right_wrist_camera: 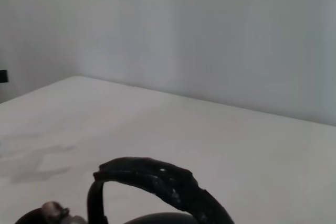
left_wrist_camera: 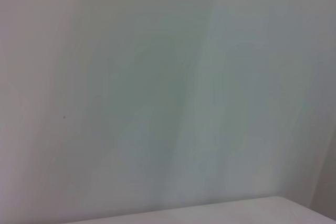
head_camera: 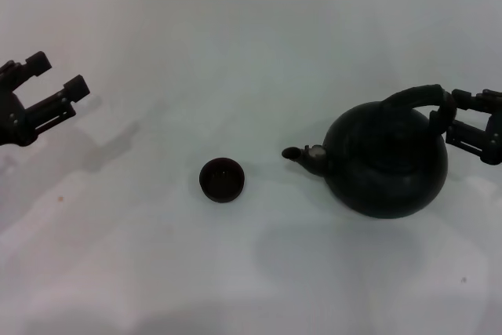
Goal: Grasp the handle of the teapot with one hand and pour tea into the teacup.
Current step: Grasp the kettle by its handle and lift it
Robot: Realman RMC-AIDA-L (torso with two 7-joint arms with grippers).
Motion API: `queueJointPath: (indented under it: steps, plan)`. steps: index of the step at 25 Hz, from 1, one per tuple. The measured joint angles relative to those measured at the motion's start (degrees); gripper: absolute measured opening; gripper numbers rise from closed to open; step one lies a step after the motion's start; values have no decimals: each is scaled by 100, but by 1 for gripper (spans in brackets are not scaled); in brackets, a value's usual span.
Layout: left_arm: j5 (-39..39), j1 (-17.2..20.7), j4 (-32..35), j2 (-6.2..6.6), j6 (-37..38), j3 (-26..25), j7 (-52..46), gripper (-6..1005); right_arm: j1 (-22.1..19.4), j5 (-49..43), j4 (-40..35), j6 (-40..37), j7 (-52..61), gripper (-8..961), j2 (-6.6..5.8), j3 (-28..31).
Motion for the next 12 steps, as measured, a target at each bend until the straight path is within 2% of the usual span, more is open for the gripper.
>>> queueJointPath:
  steps: [6, 12]
  plan:
    - [0, -21, 0, 0, 30, 0, -3, 850, 176, 3, 225, 53, 63, 466, -24, 17]
    - [-3, -45, 0, 0, 139, 0, -3, 851, 280, 3, 267, 46, 72, 378, -20, 71]
